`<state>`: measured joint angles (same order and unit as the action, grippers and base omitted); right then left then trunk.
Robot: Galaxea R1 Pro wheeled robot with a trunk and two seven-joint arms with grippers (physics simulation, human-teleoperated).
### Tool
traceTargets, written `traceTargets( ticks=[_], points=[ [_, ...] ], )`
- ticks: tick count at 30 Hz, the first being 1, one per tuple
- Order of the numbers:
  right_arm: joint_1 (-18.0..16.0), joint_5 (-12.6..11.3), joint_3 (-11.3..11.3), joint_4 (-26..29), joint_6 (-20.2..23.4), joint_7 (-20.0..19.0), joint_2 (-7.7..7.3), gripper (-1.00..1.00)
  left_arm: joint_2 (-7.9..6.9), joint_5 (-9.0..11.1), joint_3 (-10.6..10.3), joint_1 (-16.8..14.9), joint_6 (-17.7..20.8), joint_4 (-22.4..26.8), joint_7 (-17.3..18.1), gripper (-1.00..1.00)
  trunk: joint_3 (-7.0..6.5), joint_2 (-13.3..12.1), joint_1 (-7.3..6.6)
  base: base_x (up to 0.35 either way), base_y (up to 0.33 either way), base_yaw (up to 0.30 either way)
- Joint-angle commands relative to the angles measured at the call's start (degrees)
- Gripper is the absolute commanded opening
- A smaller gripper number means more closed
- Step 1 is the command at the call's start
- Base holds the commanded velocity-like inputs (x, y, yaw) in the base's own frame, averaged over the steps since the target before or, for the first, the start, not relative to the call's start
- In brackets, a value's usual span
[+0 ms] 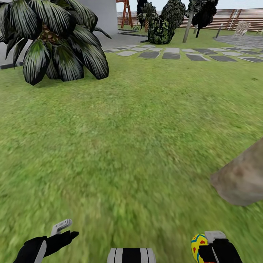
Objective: Take the three Easter eggs out of the wicker basket on the lawn in the garden, then place them on the lawn next to a single tree (choose any tree) so that all three eggs are next to the same tree and none are left in the basket.
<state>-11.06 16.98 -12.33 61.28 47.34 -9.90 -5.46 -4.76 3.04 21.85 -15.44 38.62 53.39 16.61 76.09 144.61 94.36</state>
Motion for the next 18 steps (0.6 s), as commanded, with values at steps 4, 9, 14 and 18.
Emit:
traceTargets(
  ticks=[4, 9, 14, 18],
  points=[
    [-0.04, 0.6, -0.07, -0.01, 0.21, -0.56, 0.04, -1.0, 0.06, 0.3, 0.12, -0.03, 0.4, 0.01, 0.04, 1.0, 0.04, 0.02, -0.01, 0.0, 0.0, 0.0],
    [-0.04, 0.59, -0.15, 0.0, 0.21, -0.56, 0.02, 1.0, 0.09, 0.3, 0.12, -0.03, 0.4, -0.04, 0.0, 1.0, 0.04, 0.02, -0.01, 0.0, 0.0, 0.0],
    [-0.03, 0.53, -0.22, -0.02, 0.21, -0.61, 0.01, 1.0, 0.1, 0.3, 0.12, -0.03, 0.4, -0.04, 0.07, 1.0, 0.05, 0.02, -0.01, 0.0, 0.0, 0.0],
    [-0.04, 0.59, -0.18, -0.02, 0.21, -0.56, 0.01, 1.0, 0.08, 0.3, 0.12, -0.03, 0.4, 0.05, 0.09, 1.0, 0.06, 0.02, -0.01, 0.0, 0.0, 0.0]
  ],
)
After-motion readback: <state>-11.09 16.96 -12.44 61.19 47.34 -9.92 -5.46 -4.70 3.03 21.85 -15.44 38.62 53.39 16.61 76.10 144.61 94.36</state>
